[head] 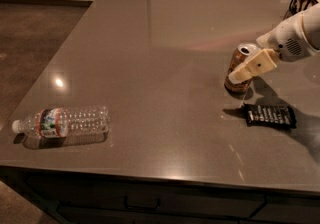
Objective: Move orange can near rxbar chocolate
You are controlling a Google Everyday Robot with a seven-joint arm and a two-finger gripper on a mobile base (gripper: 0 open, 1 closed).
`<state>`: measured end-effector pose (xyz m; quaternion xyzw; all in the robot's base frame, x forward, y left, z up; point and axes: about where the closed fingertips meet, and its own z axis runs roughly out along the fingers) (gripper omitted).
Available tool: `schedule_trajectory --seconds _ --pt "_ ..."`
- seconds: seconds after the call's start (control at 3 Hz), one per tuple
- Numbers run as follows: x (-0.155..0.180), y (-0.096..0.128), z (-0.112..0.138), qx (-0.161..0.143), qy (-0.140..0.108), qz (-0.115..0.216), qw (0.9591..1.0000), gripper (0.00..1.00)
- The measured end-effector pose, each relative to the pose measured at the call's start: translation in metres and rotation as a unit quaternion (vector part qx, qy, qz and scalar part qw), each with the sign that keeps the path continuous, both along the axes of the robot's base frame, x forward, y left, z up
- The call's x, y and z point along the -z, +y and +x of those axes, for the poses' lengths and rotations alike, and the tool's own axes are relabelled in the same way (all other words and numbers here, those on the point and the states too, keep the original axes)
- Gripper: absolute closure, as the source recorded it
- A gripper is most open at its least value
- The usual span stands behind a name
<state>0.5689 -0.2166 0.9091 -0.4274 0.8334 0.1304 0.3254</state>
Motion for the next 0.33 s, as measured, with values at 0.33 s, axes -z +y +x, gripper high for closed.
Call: schedule_trajectory --seconds 0.33 --pt "0.0000 0.0001 0.0000 0.000 0.000 0.000 1.0000 0.00"
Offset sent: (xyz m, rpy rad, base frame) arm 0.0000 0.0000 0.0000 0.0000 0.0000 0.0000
